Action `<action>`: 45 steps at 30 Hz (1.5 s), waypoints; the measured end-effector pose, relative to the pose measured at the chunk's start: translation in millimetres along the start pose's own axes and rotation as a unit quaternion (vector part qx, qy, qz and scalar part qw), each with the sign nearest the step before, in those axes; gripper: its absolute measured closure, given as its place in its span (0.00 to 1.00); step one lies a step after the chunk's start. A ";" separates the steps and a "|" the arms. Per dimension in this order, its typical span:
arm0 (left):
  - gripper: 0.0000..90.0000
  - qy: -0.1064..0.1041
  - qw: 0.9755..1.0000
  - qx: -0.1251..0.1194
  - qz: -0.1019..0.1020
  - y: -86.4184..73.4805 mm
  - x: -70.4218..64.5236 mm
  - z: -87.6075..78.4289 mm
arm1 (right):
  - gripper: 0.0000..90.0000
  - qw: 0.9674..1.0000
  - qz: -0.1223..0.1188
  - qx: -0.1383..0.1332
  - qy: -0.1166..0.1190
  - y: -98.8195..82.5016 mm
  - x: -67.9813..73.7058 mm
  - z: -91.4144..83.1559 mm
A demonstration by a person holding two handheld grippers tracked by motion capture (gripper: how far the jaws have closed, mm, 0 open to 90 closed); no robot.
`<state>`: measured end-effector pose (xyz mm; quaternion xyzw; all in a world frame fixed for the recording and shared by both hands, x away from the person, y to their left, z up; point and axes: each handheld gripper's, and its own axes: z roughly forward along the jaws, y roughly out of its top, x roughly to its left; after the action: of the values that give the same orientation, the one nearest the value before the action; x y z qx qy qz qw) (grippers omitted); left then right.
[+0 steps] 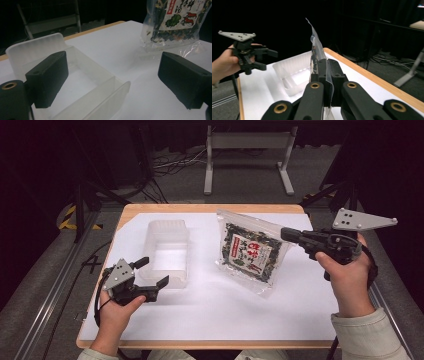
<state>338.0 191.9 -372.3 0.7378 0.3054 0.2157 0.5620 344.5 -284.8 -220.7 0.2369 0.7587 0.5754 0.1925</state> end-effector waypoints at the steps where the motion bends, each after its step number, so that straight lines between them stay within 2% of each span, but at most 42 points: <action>1: 0.11 -0.001 1.000 -0.003 0.003 2.6 -1.1 1.9 | 1.00 1.000 -0.002 -0.001 0.006 2.5 2.4 3.0; 6: 0.12 -0.016 1.000 -0.015 0.003 15.8 -4.9 11.6 | 1.00 1.000 -0.014 0.000 0.025 10.4 10.9 14.6; 9: 0.12 -0.024 1.000 -0.016 0.008 21.3 -7.6 14.4 | 1.00 0.999 -0.019 0.001 0.032 14.2 15.6 19.8; 10: 0.12 -0.033 0.999 -0.021 0.014 28.5 -12.3 17.7 | 1.00 0.999 -0.026 0.000 0.036 17.4 19.1 24.0; 14: 0.12 -0.039 0.999 -0.024 0.025 36.0 -16.7 20.3 | 1.00 0.998 -0.030 -0.007 0.049 19.3 21.8 30.6; 18: 0.13 -0.061 0.997 -0.030 0.033 46.3 -23.0 24.8 | 1.00 0.998 -0.036 -0.003 0.060 19.1 24.6 38.0; 22: 0.15 -0.069 0.996 -0.033 0.042 49.1 -25.5 29.8 | 1.00 0.997 -0.043 -0.009 0.071 19.4 26.4 43.2; 34: 0.18 -0.107 0.992 -0.050 0.043 61.6 -36.5 40.6 | 1.00 0.994 -0.050 -0.008 0.102 19.5 31.4 48.4; 40: 0.17 -0.115 0.991 -0.044 0.042 64.0 -40.4 46.9 | 1.00 0.991 -0.066 -0.015 0.115 17.9 36.6 51.1; 45: 0.20 -0.132 0.989 -0.050 0.047 64.7 -42.9 50.8 | 1.00 0.989 -0.073 -0.013 0.124 16.8 39.3 53.8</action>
<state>354.2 115.0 -323.0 0.7445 0.1827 0.1575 0.6226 345.2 -216.0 -219.5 0.1052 0.7845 0.5947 0.1409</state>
